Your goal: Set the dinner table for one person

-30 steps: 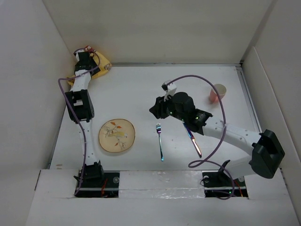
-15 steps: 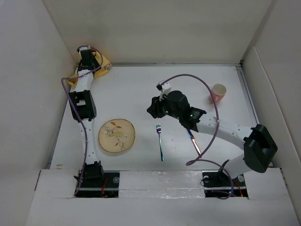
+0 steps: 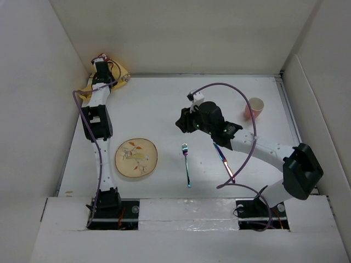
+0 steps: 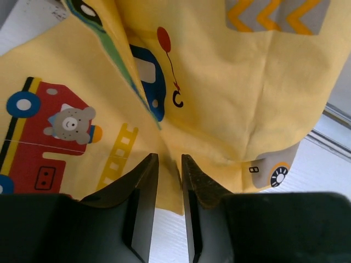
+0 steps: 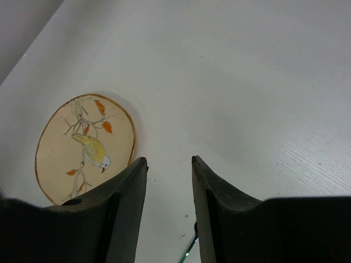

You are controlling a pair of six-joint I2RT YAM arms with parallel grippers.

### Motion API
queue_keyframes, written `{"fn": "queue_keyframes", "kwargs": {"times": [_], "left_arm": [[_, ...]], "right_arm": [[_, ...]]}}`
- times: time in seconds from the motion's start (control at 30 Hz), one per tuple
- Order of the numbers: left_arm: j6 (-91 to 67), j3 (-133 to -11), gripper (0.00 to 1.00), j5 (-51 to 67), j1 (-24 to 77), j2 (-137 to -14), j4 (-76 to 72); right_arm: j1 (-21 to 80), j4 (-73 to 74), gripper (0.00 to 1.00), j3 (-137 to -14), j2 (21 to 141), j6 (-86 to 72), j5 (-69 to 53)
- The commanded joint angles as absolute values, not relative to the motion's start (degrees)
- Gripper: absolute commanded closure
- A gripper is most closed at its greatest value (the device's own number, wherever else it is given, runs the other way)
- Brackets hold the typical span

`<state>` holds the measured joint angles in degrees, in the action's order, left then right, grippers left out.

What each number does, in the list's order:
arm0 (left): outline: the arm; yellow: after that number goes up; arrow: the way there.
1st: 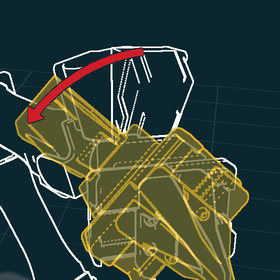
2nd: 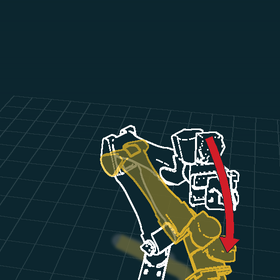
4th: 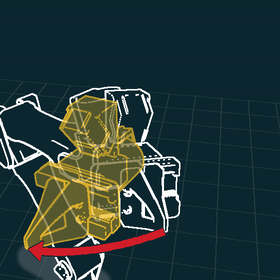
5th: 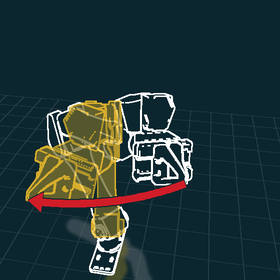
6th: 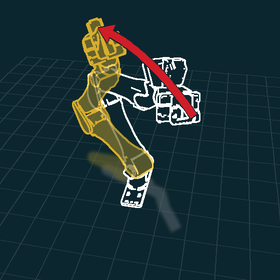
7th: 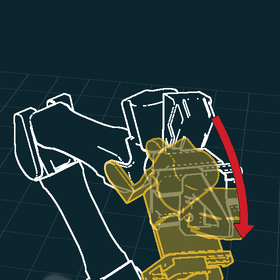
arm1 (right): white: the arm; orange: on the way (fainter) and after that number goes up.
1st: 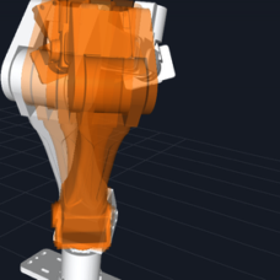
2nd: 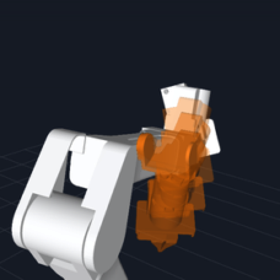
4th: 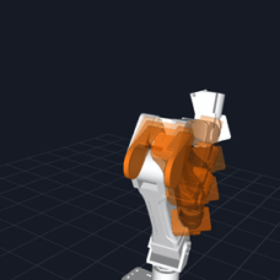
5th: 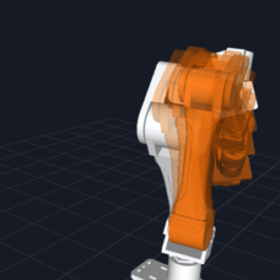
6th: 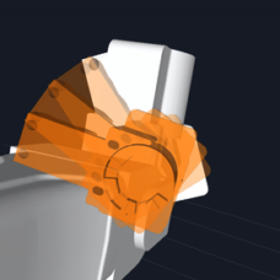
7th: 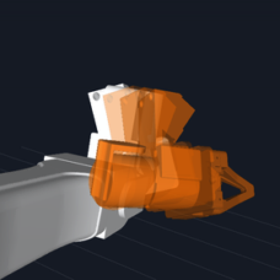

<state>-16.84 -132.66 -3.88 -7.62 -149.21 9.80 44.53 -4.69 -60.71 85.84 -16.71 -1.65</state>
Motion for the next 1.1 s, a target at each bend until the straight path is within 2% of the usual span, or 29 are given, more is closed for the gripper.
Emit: {"fn": "queue_keyframes", "kwargs": {"times": [0.0, 0.07, 0.1, 0.13, 0.37, 0.47, 0.6, 0.63, 0.73, 0.8, 0.87, 0.93, 1.0, 1.07], "left_arm": [[-14.25, -132.36, 0.79, -6.41, -7.73, -147.13, 9.14], [-14.06, -132.28, 0.87, -6.42, -7.73, -147.22, 9.58], [-14.06, -132.01, 0.96, -6.76, -7.73, -147.13, 9.75], [-14.15, -132.01, 1.0, -7.12, -7.73, -146.95, 9.93], [-14.94, -129.65, 1.0, -3.18, -2.82, -136.51, 8.53], [-13.2, -128.5, 1.0, -0.62, 3.32, -128.34, 7.12], [-8.11, -124.55, 1.0, -2.89, 14.3, -118.42, 5.11], [-7.13, -123.67, 1.0, -3.68, 18.42, -117.69, 5.01], [-5.19, -122.34, 1.0, -6.84, 22.31, -117.68, 6.32], [-5.53, -120.94, 1.0, -8.96, 22.85, -116.81, 5.81], [-7.9, -120.59, 1.0, -7.31, 19.19, -115.5, 5.54], [-15.32, -122.59, 1.0, 1.88, 12.36, -113.21, 5.45], [-17.03, -122.87, 1.0, 6.3, 11.09, -112.94, 4.75], [-20.3, -123.22, 1.0, 9.39, 9.59, -111.98, 3.26]], "right_arm": [[44.21, -7.39, 0.56, -60.91, 84.55, -16.61, -2.29], [43.59, -5.99, 0.56, -61.17, 83.94, -16.26, -0.36], [42.98, -5.19, 0.56, -61.43, 83.15, -16.09, 1.65], [42.2, -5.19, 0.56, -61.44, 83.14, -16.08, 1.84], [40.78, -6.68, 0.56, -60.82, 81.03, -16.79, 0.44], [40.78, -6.77, 0.56, -60.73, 80.42, -17.57, 0.44], [40.78, -6.51, 0.56, -59.77, 77.61, -18.81, 1.67], [40.78, -6.16, 0.56, -59.5, 76.39, -19.07, 2.71], [40.17, -5.28, 0.56, -59.06, 74.28, -19.95, 4.56], [40.17, -4.22, 0.57, -58.97, 73.13, -19.95, 4.48], [40.17, -4.13, 0.58, -58.36, 71.03, -19.86, 4.75], [40.17, -5.0, 0.57, -57.83, 69.79, -19.95, 5.01], [40.17, -5.01, 0.57, -57.75, 69.96, -19.95, 5.27], [39.64, -4.66, 0.53, -57.92, 70.48, -20.3, 7.29]]}}
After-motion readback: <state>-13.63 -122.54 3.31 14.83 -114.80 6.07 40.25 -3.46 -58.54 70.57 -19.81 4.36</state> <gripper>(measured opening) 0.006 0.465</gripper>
